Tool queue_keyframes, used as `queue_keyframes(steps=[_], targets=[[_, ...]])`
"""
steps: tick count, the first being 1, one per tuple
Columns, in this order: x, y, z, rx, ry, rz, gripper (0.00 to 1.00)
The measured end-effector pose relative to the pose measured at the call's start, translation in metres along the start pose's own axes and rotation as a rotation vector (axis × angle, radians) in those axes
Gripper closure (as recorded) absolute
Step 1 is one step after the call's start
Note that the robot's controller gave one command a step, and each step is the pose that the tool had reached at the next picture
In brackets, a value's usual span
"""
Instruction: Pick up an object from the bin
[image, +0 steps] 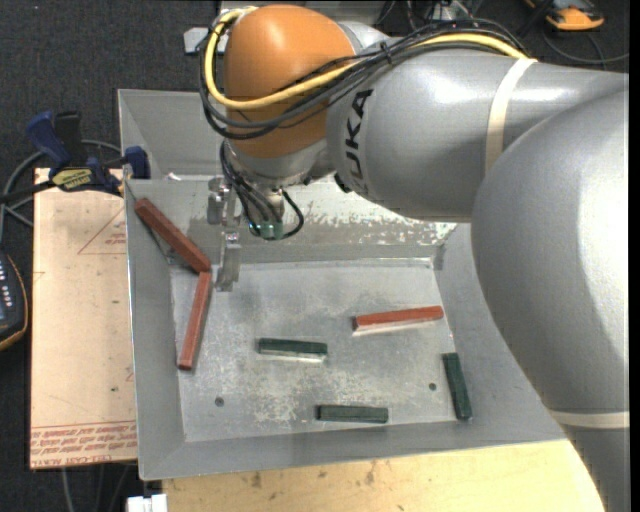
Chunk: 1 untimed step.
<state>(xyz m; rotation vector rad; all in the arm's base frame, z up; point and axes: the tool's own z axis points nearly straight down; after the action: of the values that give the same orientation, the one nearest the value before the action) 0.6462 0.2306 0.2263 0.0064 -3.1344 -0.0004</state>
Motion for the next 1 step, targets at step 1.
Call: queue_keyframes(steps=[1], targets=[[0.0897, 0.0028, 0.0852, 0.002, 0.005, 0.030, 0.00]])
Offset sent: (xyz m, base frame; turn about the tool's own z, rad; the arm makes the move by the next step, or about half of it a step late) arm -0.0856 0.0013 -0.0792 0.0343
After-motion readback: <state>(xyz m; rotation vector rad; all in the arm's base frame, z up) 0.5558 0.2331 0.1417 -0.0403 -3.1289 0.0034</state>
